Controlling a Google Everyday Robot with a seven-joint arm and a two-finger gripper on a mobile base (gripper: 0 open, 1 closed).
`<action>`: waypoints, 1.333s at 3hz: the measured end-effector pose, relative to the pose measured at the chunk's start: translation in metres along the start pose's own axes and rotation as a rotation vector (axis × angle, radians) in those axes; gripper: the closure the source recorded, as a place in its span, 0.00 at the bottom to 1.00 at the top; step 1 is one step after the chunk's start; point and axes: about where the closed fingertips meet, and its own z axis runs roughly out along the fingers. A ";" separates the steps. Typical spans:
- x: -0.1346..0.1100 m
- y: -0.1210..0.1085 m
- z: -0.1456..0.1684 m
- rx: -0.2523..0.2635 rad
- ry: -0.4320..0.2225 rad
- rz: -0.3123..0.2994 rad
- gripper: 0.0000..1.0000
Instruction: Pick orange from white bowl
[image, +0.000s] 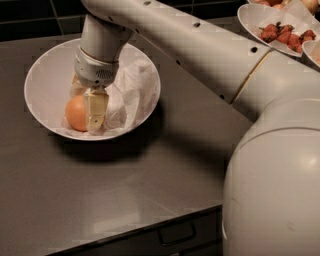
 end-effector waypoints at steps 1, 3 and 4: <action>0.001 -0.002 0.002 -0.007 0.001 0.001 0.28; 0.001 -0.002 0.003 -0.009 0.001 0.001 0.50; 0.001 -0.002 0.003 -0.009 0.001 0.001 0.74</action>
Offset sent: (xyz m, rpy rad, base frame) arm 0.0047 -0.0023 -0.0031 -0.0174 0.0158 0.0064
